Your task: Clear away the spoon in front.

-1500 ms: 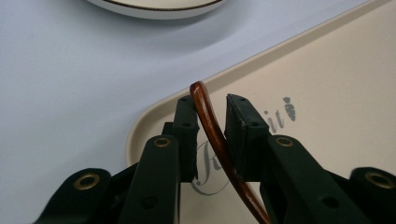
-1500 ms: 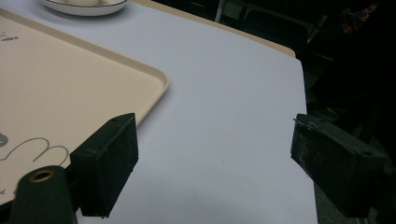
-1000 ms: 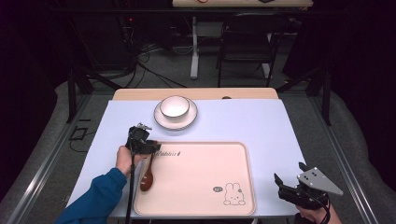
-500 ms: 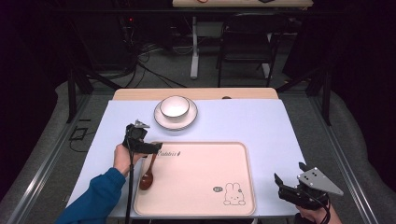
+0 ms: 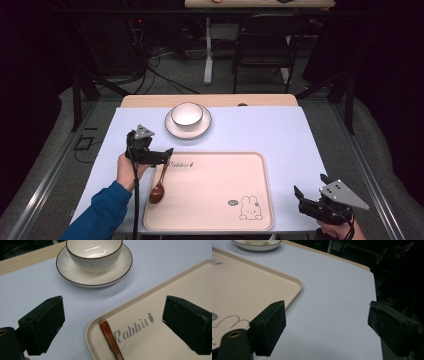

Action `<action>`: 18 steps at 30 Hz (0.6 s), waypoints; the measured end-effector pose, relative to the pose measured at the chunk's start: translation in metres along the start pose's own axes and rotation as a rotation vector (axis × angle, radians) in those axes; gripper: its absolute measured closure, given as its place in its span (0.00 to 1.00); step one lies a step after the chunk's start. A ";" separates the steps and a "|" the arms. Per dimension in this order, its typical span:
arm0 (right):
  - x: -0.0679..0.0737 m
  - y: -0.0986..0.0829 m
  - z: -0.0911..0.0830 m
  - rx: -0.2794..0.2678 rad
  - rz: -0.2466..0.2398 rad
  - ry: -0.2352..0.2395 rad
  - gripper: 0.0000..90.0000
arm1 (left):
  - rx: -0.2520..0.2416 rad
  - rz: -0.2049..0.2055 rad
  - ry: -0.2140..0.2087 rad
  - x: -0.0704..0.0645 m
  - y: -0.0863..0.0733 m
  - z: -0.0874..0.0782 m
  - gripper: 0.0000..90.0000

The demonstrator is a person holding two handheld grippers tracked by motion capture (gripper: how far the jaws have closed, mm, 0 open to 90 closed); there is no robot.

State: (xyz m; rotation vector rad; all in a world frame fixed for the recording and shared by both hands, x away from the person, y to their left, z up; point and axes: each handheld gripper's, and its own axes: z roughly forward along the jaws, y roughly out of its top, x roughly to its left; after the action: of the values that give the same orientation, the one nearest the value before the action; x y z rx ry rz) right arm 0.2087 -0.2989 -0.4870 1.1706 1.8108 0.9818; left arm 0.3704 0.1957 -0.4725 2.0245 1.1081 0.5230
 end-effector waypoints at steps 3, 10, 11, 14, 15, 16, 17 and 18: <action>0.000 0.000 0.000 -0.001 0.001 0.001 0.16 | -0.027 0.015 -0.004 -0.005 0.002 -0.007 0.04; -0.001 0.000 -0.001 -0.007 0.005 0.009 0.16 | -0.057 0.048 -0.007 -0.016 0.005 -0.018 0.02; -0.001 0.000 -0.001 -0.008 0.005 0.010 0.16 | -0.059 0.047 -0.014 -0.017 0.005 -0.020 0.01; -0.001 0.000 -0.001 -0.008 0.005 0.012 0.16 | -0.066 0.049 -0.031 -0.022 0.004 -0.026 0.01; -0.001 0.000 -0.001 -0.008 0.006 0.012 0.16 | -0.074 0.050 -0.032 -0.024 0.004 -0.028 0.00; -0.001 0.000 -0.001 -0.009 0.006 0.012 0.16 | -0.083 0.050 -0.034 -0.026 0.003 -0.031 0.00; -0.001 -0.001 -0.001 -0.008 0.005 0.012 0.16 | -0.089 0.058 -0.032 -0.027 0.003 -0.034 0.00; -0.001 0.000 -0.001 -0.007 0.004 0.011 0.16 | -0.098 0.057 -0.031 -0.029 0.002 -0.036 0.00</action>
State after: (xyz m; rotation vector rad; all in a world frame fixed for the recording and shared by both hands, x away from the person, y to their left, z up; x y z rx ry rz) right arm 0.2080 -0.3001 -0.4869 1.1672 1.8127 0.9986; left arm 0.3320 0.1859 -0.4480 1.9769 0.9901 0.5623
